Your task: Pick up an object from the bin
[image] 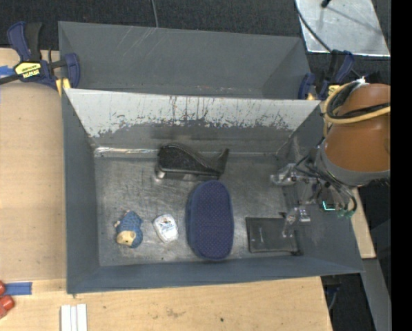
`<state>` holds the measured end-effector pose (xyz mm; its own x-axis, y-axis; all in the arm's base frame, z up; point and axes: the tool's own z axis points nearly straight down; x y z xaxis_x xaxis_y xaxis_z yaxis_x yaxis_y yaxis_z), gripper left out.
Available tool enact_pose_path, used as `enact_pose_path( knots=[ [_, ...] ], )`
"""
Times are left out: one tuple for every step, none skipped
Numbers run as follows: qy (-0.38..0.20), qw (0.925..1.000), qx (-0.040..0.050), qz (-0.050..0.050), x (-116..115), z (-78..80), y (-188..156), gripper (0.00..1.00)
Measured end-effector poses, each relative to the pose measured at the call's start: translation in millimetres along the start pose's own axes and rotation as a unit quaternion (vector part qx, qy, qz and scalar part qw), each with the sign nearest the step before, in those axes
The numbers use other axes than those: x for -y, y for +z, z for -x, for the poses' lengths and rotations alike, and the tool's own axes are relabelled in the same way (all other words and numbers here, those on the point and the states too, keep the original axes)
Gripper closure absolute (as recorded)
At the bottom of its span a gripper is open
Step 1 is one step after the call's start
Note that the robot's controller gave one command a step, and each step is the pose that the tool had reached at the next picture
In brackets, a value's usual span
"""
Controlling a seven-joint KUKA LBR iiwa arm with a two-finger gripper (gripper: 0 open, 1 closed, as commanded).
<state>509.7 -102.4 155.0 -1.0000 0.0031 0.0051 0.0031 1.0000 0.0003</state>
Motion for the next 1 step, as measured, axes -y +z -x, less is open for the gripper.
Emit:
enact_pose_path(
  knots=[
    [-0.124, 0.9922, 0.0044, -0.001, -5.2, -17.2, 79.3, 0.00]
  ],
)
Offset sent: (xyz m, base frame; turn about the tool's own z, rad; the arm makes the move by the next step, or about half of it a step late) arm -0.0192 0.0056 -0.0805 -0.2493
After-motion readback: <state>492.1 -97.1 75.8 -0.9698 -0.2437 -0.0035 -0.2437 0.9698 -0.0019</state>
